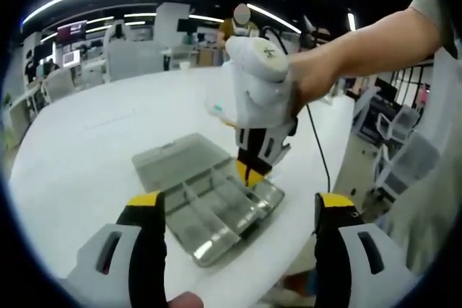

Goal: Insert the divider into the dual guide fixture by aligning both edges with the guide slots and pushing it downward to the bottom, including one-sided entry, uneven engagement, binding, and posture correction.

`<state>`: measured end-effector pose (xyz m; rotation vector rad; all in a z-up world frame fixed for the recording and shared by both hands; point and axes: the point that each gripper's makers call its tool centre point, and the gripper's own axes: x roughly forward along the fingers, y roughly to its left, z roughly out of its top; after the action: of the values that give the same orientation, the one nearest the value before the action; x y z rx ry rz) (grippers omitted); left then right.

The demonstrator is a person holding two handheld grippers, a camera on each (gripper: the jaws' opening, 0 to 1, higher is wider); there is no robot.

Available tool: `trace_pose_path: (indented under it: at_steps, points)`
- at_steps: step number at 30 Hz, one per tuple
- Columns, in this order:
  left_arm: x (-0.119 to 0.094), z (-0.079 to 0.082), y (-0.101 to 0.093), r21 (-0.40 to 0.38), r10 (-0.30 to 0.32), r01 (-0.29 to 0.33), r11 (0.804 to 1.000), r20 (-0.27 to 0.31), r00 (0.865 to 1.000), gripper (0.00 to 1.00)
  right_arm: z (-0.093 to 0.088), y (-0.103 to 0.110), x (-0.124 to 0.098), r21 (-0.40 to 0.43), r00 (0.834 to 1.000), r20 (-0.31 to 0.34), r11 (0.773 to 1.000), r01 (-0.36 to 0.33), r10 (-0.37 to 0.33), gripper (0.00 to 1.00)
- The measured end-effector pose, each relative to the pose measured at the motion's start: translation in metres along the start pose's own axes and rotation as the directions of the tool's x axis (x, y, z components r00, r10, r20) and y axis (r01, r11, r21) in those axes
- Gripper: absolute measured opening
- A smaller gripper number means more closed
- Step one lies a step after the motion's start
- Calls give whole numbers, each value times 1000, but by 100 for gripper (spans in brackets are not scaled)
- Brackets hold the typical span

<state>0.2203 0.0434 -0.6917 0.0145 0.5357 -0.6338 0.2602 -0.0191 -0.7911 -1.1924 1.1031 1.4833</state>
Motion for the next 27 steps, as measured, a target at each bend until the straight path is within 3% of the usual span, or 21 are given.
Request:
trace_pose_path:
  at_steps: [27]
  points:
    - [-7, -6, 2, 4, 3, -3, 1000, -16, 1000, 83, 0, 1, 1, 5, 1000, 4, 1000, 24, -24, 0]
